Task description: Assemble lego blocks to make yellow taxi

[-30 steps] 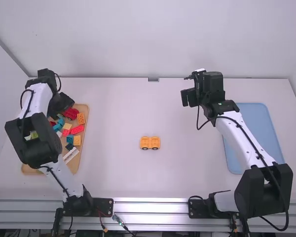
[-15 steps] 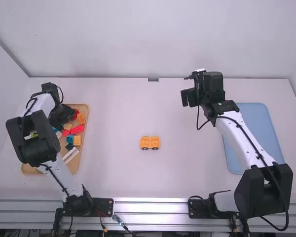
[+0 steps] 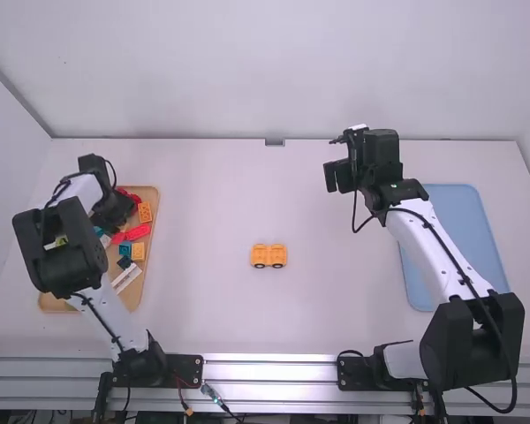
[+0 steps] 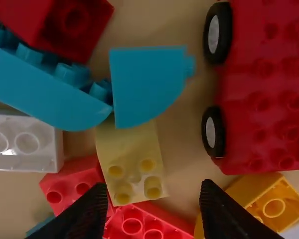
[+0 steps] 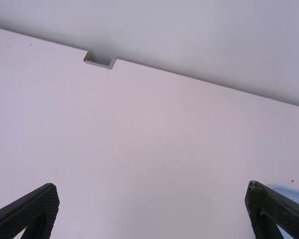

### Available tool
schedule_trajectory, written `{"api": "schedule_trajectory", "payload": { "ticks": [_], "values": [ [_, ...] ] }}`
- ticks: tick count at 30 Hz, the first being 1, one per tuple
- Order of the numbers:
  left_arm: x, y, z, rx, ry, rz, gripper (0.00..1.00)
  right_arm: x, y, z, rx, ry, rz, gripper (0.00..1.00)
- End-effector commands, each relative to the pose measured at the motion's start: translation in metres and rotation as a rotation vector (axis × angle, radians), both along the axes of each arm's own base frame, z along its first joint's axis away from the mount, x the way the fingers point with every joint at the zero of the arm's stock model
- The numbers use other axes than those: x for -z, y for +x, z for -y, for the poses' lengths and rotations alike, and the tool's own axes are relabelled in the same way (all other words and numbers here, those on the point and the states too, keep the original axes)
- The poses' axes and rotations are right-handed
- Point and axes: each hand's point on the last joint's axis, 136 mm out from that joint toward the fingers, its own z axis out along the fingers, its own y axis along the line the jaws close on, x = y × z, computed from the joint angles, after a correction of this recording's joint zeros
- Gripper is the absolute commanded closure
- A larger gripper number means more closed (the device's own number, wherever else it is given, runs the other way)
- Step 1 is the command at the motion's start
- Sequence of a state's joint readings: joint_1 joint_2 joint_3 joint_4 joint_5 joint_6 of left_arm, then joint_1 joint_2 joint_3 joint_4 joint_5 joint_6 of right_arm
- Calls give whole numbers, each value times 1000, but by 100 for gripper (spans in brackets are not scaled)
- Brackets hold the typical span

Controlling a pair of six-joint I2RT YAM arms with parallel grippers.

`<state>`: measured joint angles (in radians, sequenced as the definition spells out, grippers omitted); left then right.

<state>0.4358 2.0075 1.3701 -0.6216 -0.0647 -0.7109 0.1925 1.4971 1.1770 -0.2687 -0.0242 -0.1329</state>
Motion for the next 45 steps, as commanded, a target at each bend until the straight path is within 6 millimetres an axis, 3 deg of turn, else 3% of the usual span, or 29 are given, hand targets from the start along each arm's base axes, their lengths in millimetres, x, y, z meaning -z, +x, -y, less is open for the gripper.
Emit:
{"api": "schedule_trajectory", "payload": {
  "ticks": [1, 17, 31, 40, 45],
  "values": [
    [8, -9, 1, -1, -5, -32, 49, -11, 6, -1, 2, 11, 22, 1],
    [10, -13, -6, -20, 43, -44, 46, -11, 6, -1, 2, 11, 21, 1],
    [26, -15, -7, -24, 55, -17, 47, -11, 6, -1, 2, 11, 22, 1],
    [25, -10, -8, -22, 63, 0, 81, -10, 6, -1, 2, 10, 18, 1],
    [20, -4, -10, -43, 64, 22, 88, -10, 5, -1, 2, 9, 15, 1]
  ]
}}
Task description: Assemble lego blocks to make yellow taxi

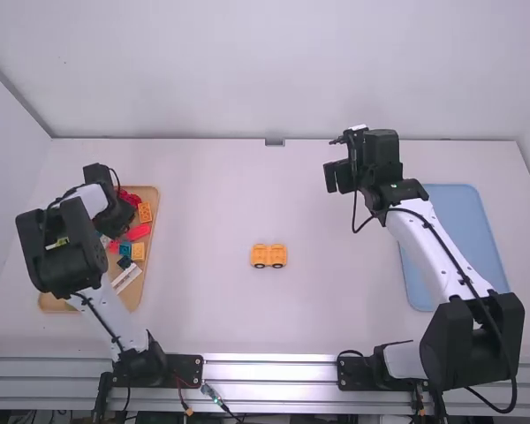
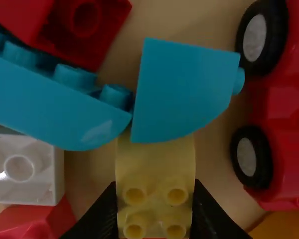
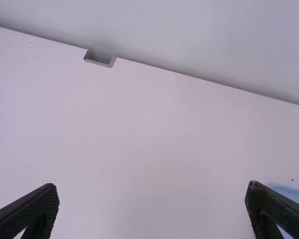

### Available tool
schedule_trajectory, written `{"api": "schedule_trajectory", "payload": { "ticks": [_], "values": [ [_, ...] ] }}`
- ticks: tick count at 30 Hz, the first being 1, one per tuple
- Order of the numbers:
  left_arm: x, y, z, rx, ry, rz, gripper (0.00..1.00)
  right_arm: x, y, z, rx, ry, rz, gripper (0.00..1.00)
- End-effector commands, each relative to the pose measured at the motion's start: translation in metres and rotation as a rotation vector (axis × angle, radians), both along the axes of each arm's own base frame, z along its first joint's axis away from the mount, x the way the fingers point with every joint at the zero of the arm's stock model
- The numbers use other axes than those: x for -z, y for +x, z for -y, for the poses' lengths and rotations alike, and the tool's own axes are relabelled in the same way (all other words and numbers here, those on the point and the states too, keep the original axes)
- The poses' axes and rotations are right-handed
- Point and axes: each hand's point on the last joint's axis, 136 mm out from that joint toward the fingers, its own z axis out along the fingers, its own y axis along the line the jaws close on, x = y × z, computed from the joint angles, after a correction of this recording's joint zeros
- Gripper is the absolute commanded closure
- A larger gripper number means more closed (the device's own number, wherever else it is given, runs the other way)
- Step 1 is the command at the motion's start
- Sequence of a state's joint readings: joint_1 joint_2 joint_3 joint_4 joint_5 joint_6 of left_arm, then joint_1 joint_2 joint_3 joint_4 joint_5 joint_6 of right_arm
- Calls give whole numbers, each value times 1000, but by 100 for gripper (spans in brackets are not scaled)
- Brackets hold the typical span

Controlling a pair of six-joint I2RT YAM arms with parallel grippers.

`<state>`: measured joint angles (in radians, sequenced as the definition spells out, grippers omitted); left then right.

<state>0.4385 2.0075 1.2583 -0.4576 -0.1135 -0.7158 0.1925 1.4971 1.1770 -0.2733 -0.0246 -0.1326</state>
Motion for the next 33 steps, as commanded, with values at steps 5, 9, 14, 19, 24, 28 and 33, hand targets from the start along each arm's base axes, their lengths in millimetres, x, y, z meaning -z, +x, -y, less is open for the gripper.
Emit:
{"api": "schedule_trajectory", "payload": {
  "ticks": [5, 9, 14, 19, 24, 28, 33],
  "values": [
    [-17, -1, -1, -91, -29, -28, 91, -10, 6, -1, 2, 9, 19, 1],
    [-35, 3, 6, -91, -48, -49, 98, -10, 6, -1, 2, 10, 19, 1],
    [-58, 14, 30, -72, -50, -37, 98, -10, 6, -1, 2, 9, 19, 1],
    [-73, 18, 71, -44, -22, -47, 98, -11, 6, -1, 2, 10, 20, 1],
    [-91, 19, 138, 12, -26, -41, 98, -11, 7, -1, 3, 10, 24, 1],
    [-92, 0, 195, -105, -17, -74, 98, -11, 6, -1, -1, 7, 23, 1],
    [-92, -43, 249, -326, -4, -136, 98, -11, 6, -1, 0, 8, 23, 1]
  ]
}}
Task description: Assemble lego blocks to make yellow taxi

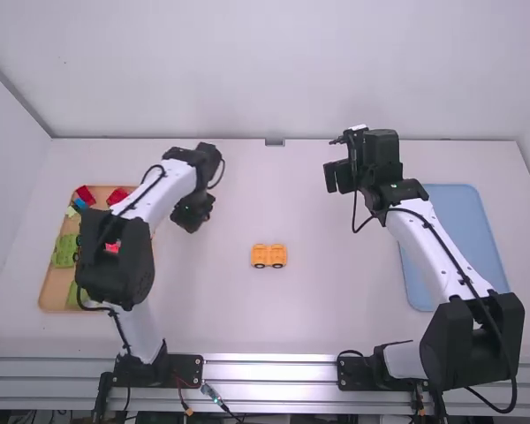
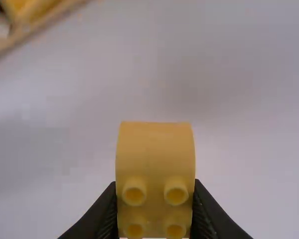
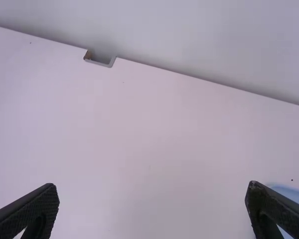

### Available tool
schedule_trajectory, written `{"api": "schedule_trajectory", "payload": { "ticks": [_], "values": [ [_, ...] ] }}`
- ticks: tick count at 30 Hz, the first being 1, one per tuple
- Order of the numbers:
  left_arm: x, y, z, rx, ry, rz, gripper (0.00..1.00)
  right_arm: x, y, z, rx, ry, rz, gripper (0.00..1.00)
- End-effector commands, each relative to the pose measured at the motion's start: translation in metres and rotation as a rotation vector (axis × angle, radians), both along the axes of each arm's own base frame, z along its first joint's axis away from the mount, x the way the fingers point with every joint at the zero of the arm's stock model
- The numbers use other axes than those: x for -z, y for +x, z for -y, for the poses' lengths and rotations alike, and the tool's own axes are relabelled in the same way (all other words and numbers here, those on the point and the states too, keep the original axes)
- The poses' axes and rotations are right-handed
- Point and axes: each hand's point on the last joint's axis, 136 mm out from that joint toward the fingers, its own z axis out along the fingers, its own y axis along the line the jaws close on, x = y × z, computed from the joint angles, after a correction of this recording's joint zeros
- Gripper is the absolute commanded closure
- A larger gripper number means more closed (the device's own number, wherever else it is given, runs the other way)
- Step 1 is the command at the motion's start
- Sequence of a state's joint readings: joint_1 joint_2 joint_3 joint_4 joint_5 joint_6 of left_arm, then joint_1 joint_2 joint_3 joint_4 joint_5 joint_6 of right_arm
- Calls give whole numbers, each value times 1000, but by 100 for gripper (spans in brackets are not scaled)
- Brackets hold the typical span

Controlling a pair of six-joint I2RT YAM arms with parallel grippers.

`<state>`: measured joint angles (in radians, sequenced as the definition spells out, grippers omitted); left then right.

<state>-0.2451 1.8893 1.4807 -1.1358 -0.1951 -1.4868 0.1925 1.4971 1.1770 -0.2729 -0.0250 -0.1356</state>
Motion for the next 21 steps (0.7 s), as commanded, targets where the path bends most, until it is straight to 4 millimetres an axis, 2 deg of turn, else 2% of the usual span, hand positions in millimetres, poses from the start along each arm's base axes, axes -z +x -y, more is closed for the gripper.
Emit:
{"api": "schedule_trajectory", "payload": {
  "ticks": [1, 4, 6, 9, 13, 18, 21],
  "values": [
    [-6, -11, 15, -261, 42, 60, 98, -11, 6, -1, 2, 10, 22, 1],
    [-4, -12, 34, -249, 49, 92, 98, -11, 6, -1, 3, 10, 22, 1],
    [3, -6, 53, -184, 9, 123, 98, -10, 6, -1, 2, 9, 18, 1],
    [18, 0, 65, -138, -41, 149, 98, -9, 5, 0, 2, 7, 11, 1],
    [42, -5, 66, -180, -71, 153, 98, -7, 3, 0, 3, 5, -1, 1],
    [63, -28, 58, -384, -56, 119, 98, -6, 2, 0, 3, 5, -3, 1],
    [78, -29, 62, -402, -91, 137, 98, -6, 2, 0, 2, 5, -3, 1]
  ]
}}
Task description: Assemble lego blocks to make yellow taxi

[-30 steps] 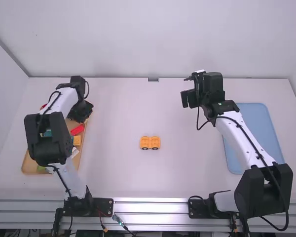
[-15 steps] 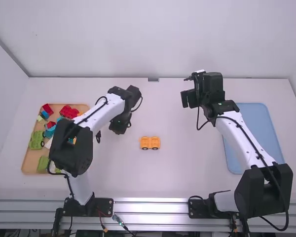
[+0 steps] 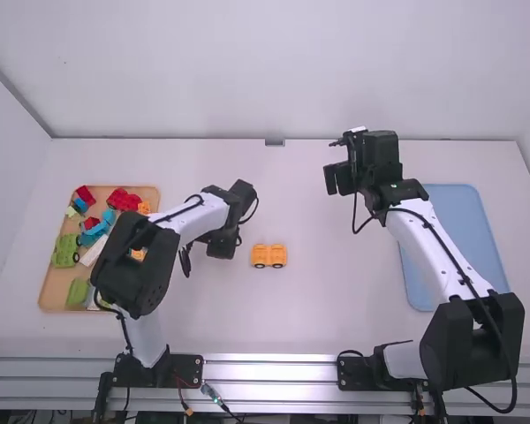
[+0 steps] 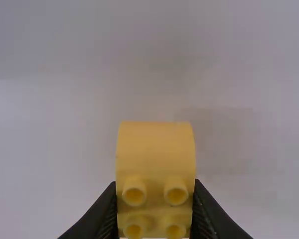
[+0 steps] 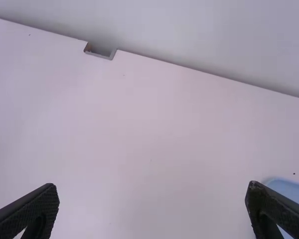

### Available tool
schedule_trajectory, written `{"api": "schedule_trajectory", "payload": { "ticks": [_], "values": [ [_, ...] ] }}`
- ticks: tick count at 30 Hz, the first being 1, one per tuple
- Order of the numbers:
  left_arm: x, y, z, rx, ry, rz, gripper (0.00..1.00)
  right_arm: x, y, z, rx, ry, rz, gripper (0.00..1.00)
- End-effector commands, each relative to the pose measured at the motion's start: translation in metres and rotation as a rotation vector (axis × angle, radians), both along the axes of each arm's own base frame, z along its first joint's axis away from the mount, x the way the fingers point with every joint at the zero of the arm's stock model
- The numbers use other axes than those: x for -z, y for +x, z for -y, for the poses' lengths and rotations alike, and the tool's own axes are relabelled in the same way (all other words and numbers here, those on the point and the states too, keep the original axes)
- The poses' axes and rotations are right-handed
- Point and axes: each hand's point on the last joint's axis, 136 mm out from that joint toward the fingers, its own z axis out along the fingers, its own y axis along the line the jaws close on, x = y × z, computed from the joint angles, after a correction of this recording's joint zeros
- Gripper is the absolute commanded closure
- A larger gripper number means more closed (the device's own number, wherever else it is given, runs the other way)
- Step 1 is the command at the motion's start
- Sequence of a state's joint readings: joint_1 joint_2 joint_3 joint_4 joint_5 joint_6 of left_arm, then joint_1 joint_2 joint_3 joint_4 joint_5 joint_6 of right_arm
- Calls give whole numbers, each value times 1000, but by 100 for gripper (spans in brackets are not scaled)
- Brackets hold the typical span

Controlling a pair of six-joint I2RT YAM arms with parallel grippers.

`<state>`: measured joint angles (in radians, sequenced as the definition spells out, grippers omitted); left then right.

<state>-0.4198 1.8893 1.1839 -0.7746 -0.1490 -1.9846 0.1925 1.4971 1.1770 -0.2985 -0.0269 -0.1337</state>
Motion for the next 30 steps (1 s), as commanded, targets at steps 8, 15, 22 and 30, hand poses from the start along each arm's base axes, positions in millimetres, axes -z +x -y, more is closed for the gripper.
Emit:
{"api": "schedule_trajectory", "payload": {
  "ticks": [8, 15, 22, 30],
  "values": [
    [29, -4, 13, -85, -118, 54, 91, -11, 6, -1, 2, 7, 22, 1],
    [22, -7, 10, -56, -98, 19, 87, -11, 6, -1, 2, 7, 23, 1],
    [4, -7, 7, -30, -75, -23, 71, -11, 6, -1, 2, 7, 22, 1],
    [8, 4, 14, 52, -101, 22, 79, -11, 5, -6, -23, 28, 18, 1]
  ]
}}
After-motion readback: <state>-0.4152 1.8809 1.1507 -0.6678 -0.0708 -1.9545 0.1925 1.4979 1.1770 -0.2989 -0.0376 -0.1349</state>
